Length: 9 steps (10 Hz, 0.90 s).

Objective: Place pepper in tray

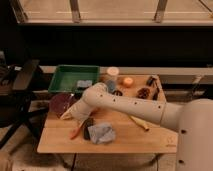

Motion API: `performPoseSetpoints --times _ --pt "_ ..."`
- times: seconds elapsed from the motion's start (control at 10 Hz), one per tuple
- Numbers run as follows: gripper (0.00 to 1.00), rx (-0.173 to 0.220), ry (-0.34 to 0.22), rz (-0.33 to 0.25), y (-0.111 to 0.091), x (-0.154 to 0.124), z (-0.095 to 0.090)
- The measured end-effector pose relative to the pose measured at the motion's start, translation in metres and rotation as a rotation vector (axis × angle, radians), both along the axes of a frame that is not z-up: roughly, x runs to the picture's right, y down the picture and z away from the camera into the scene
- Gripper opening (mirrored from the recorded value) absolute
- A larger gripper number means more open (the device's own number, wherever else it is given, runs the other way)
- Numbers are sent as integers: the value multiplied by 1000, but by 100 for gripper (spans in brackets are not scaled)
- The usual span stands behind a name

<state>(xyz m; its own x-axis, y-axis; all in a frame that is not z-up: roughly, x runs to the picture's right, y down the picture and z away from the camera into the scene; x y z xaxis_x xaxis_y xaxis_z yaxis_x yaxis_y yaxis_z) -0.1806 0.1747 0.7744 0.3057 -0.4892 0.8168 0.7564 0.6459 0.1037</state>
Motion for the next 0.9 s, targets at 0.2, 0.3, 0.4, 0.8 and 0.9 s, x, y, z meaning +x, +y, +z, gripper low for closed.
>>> performPoseSetpoints --times 0.2,0.3,0.4,0.8,0.9 --pt "65 -16 30 -9 5 5 15" --pt "65 -24 44 -6 6 10 21" --pt "65 -30 56 -5 7 15 27" --pt "65 -68 94 12 20 28 47" --pt "65 -78 99 23 24 31 52"
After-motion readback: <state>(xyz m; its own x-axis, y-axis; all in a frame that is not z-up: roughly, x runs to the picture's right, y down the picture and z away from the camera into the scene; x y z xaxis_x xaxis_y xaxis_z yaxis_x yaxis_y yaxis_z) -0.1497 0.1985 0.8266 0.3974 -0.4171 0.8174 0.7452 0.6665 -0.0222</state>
